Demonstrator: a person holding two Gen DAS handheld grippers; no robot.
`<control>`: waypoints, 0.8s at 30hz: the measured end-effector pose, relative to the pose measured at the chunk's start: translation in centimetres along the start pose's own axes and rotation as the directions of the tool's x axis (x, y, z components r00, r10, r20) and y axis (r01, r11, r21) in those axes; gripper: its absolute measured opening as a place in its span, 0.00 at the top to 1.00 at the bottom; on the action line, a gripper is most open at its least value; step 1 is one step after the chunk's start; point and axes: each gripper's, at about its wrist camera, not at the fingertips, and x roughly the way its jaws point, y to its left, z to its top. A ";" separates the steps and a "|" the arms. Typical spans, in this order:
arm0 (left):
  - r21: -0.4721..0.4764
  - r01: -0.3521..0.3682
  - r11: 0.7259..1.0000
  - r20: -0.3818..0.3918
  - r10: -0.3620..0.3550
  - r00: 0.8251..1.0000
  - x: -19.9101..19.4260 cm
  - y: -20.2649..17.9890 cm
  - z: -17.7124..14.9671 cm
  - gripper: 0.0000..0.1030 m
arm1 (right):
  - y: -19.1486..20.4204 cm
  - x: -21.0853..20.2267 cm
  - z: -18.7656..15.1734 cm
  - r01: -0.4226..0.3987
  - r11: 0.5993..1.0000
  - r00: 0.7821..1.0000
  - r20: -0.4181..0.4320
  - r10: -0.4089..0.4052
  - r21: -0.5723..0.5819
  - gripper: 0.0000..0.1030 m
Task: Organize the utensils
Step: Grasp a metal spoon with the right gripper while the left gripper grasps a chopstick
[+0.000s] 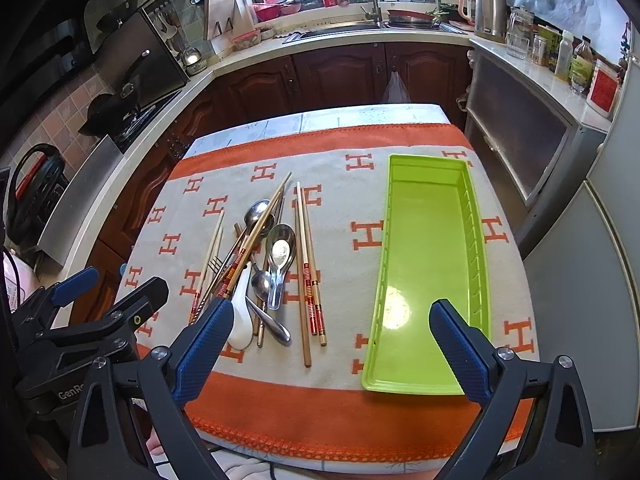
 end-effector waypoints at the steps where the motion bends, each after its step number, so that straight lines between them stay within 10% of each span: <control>1: -0.006 0.004 1.000 0.003 -0.004 1.000 0.1 0.2 0.1 0.01 | 0.1 0.1 0.1 0.000 1.000 1.000 -0.003 0.000 -0.001 0.04; 11: -0.045 0.085 0.995 0.043 -0.083 0.996 1.7 3.7 2.1 0.01 | 1.0 4.0 2.7 -0.014 1.000 0.998 -0.064 0.013 -0.022 0.17; 24: -0.171 0.065 0.983 -0.192 -0.097 0.977 11.9 11.4 3.7 0.10 | 2.8 14.6 7.6 -0.152 0.987 0.957 -0.241 0.158 0.045 0.49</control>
